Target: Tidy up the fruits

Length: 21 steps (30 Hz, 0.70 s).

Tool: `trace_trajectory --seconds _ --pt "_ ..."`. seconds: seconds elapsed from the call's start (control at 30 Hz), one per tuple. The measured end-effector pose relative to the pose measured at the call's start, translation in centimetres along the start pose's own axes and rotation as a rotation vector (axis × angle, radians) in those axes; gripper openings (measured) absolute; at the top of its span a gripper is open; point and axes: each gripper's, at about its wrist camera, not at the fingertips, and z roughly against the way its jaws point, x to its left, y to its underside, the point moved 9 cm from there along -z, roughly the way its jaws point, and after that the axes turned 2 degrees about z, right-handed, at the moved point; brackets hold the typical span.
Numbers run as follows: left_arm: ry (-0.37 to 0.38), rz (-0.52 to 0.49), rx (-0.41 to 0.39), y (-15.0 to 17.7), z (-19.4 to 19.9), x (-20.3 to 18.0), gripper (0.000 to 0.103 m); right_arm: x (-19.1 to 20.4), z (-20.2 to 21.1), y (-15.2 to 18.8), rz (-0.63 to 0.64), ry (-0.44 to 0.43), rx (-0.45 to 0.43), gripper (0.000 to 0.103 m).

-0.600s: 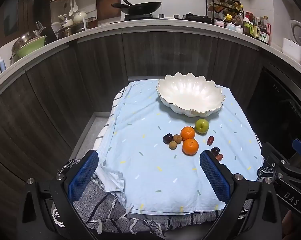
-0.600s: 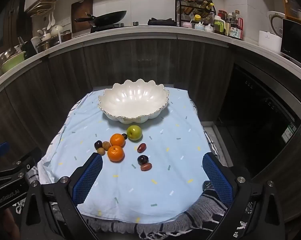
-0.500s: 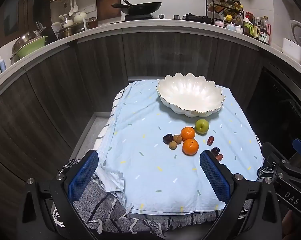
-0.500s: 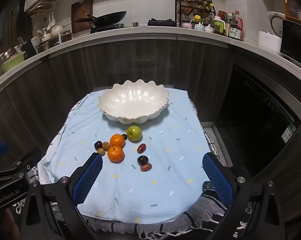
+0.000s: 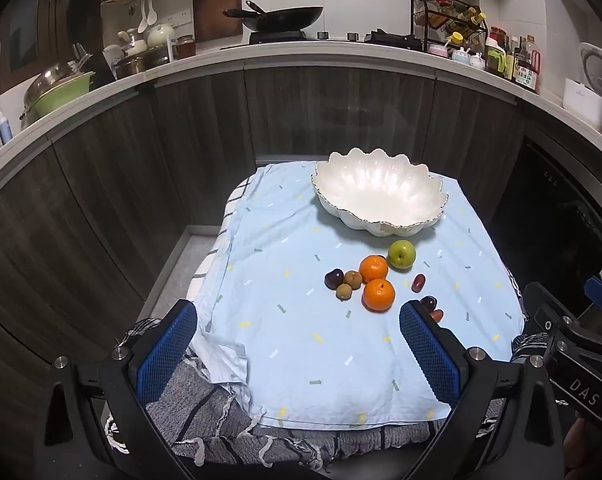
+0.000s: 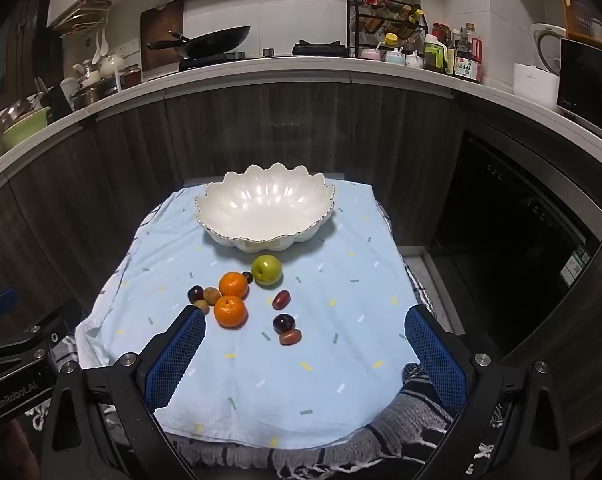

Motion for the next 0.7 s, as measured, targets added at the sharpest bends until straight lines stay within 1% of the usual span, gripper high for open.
trace_trajectory --seconds 0.7 --pt "-0.005 -0.001 0.000 -0.05 -0.02 0.21 0.103 -0.36 0.35 -0.22 -0.005 0.001 -0.004 0.101"
